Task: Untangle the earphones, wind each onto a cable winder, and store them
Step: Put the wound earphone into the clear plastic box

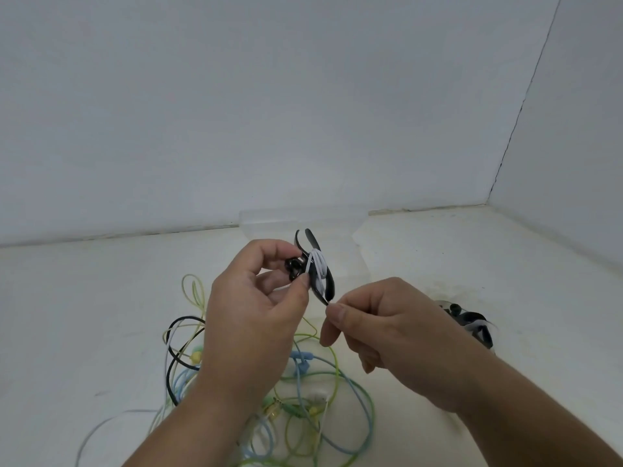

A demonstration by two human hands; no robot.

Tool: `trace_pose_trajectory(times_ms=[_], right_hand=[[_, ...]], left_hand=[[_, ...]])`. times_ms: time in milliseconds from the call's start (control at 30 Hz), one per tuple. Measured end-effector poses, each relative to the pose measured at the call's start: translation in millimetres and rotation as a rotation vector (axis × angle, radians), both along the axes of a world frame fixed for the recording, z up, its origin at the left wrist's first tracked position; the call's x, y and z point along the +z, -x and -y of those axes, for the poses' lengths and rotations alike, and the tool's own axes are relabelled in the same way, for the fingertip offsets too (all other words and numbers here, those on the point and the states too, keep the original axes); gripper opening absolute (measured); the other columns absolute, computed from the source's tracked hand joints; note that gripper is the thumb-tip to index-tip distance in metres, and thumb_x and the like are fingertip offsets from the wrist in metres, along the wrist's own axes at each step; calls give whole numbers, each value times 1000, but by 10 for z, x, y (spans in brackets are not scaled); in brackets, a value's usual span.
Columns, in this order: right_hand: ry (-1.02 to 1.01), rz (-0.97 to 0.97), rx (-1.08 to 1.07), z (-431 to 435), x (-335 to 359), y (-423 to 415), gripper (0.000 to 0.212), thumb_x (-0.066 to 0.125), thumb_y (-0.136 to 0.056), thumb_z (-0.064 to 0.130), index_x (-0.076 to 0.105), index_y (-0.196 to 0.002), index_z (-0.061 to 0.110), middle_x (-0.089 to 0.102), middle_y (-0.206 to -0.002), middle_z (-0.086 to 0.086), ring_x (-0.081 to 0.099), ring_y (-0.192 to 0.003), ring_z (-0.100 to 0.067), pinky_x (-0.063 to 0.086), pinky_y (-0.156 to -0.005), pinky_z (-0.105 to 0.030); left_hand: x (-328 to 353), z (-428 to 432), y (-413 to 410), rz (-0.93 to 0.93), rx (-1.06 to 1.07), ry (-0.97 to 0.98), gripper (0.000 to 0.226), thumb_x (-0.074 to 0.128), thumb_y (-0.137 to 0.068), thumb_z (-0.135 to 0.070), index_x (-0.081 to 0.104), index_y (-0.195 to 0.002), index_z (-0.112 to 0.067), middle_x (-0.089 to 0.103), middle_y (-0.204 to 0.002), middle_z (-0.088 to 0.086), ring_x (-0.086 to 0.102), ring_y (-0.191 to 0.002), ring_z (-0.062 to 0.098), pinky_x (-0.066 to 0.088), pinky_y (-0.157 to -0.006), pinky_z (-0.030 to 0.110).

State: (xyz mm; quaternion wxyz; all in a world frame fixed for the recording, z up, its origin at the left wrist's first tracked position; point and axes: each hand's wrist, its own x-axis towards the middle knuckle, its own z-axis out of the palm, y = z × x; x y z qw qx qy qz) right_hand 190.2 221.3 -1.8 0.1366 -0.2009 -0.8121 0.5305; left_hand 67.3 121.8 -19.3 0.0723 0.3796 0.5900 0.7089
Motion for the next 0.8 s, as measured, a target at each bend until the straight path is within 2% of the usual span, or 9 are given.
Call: trace_pose_trajectory(times_ms=[133,200,267,367,500,600,667,733,800], right_hand=[[-8,33,28,-8,-5,3,35,55,-99,28,76,-75,15,41,-47,13,39,-45,-5,46,-59,-33],[-11,49,44,-10,-12,2,34,55,-99,29,76,-76,15,42,-49,11,39,-47,-7,46,-60,-33],[-3,55,46,-15,-21,2,33,55,-99,29,76,-78,14,42,-50,10,39,-48,-10,45,-60,-33],[12,52,55,-14,-17,2,34,55,-99,28,76,-78,13,41,-49,10,39,-48,-9,45,-60,-32],[-2,-24,2,-31,45,-37,33,58,-97,26,75,-72,14,41,-47,11,40,-45,-5,46,-58,-30],[28,-131,-151,-78,70,-69,32,60,-93,26,73,-67,12,40,-45,10,38,-42,-8,43,-58,-35],[88,-209,-224,-110,77,-82,32,61,-92,22,71,-65,10,38,-46,8,35,-41,-10,40,-58,-37],[126,-258,-207,-119,88,-93,31,63,-92,20,70,-64,9,36,-47,6,33,-43,-12,37,-54,-33],[147,-292,-134,-109,94,-98,27,64,-87,23,70,-65,9,34,-48,6,28,-46,-14,29,-49,-29]], left_hand=[[-29,0,-2,-54,26,10,25,71,-86,-1,64,-91,-24,69,-72,14,62,-70,41,50,-55,38],[-43,2,-4,-60,36,14,25,71,-85,-2,64,-90,-24,70,-72,13,64,-65,32,50,-55,31],[-45,-1,-11,-59,37,21,24,72,-84,-1,63,-90,-23,71,-71,7,64,-58,17,50,-54,20],[-34,2,-15,-62,38,35,24,71,-85,-1,62,-89,-22,66,-64,2,57,-51,5,46,-52,15],[-41,0,38,-120,33,48,27,71,-85,-2,64,-88,-28,69,-77,9,66,-65,23,49,-56,26],[-32,12,85,-139,-12,73,29,70,-87,-1,66,-87,-29,73,-80,3,70,-69,22,52,-59,33],[-34,14,97,-192,-43,128,28,70,-87,-2,67,-87,-29,73,-79,-6,70,-71,13,53,-62,27],[-39,13,81,-333,-35,207,27,70,-88,-3,68,-87,-30,71,-82,-15,70,-79,5,53,-71,16],[-56,-3,53,-470,-39,285,27,69,-88,-3,68,-89,-30,70,-87,-16,69,-88,4,54,-80,16]])
